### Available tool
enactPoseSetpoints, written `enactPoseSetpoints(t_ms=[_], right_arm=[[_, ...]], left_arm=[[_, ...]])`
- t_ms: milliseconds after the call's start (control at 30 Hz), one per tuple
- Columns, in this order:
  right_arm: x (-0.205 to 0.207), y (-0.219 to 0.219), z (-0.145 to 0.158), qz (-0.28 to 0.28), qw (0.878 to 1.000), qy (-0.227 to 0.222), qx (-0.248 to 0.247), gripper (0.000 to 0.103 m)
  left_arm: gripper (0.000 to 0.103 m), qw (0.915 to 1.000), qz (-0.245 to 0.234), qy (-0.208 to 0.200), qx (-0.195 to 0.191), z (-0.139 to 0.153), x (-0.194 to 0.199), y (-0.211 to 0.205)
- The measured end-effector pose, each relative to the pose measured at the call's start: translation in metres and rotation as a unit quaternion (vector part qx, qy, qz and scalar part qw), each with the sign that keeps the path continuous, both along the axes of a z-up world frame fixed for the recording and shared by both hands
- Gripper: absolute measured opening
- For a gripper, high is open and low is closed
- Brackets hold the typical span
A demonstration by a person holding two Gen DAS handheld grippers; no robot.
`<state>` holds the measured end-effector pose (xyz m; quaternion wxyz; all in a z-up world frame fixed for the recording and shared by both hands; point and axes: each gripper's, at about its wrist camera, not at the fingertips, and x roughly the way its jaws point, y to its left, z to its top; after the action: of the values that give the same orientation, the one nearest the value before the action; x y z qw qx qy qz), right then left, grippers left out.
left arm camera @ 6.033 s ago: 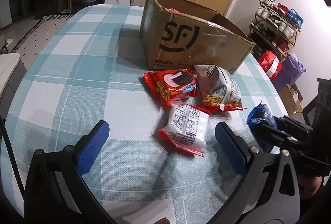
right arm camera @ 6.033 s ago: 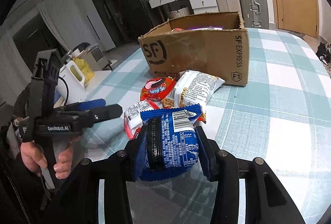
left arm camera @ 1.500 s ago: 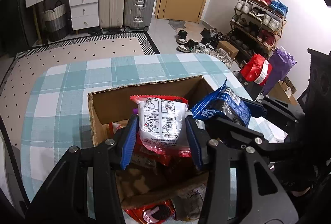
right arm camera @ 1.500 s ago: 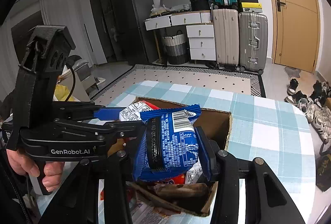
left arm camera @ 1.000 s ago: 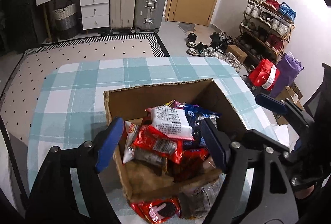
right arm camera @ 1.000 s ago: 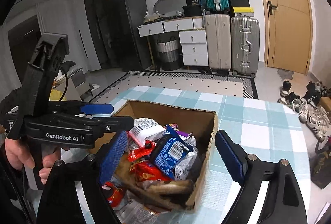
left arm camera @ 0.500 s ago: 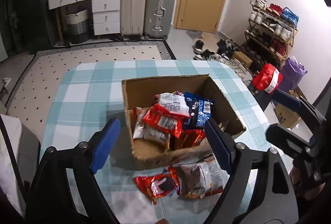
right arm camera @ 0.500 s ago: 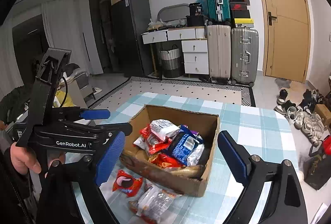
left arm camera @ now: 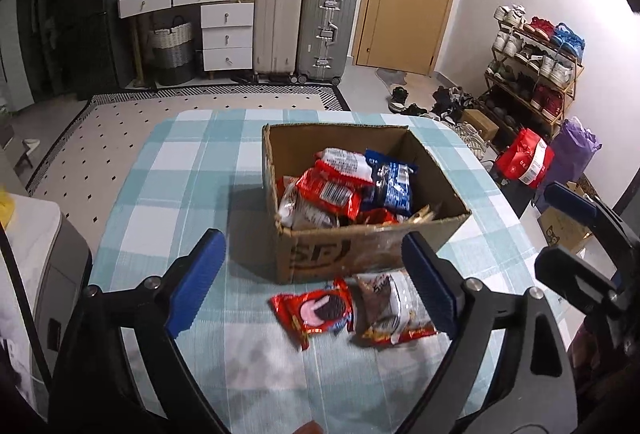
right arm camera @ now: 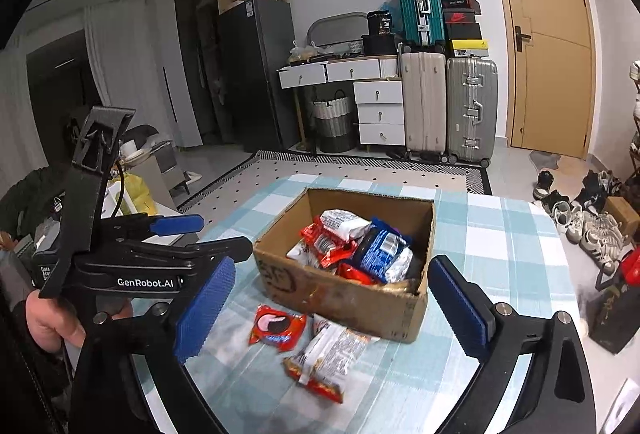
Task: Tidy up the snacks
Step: 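Withdraw both tools from the box toward the last two snacks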
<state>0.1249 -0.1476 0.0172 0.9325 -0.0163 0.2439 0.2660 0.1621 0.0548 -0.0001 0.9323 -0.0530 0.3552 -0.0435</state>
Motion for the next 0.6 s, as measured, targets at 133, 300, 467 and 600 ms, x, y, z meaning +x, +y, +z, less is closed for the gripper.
enactPoseSetpoints(t_ms=[133,300,467,600], right_arm=[[-0.014,0.000,-0.004,-0.002,1.000,-0.002,0.005,0.100],[-0.024,-0.001,-0.016,-0.002,1.000,0.003,0.013,0.100],[-0.026,-0.003,-0.033,-0.007,1.000,0.023,0.013,0.100],[-0.030,-0.003,-0.048,-0.011,0.999,0.037,0.018,0.100]], left_arm=[[0.100,0.9999,0.009,-0.007,-0.005,-0.006,-0.018,0.003],[0.101,0.9998,0.016,-0.009,-0.010,-0.014,-0.032,0.004],[0.102,0.9996,0.025,-0.003,-0.016,-0.029,-0.045,0.008],[0.102,0.9995,0.030,-0.005,-0.002,-0.043,-0.050,0.007]])
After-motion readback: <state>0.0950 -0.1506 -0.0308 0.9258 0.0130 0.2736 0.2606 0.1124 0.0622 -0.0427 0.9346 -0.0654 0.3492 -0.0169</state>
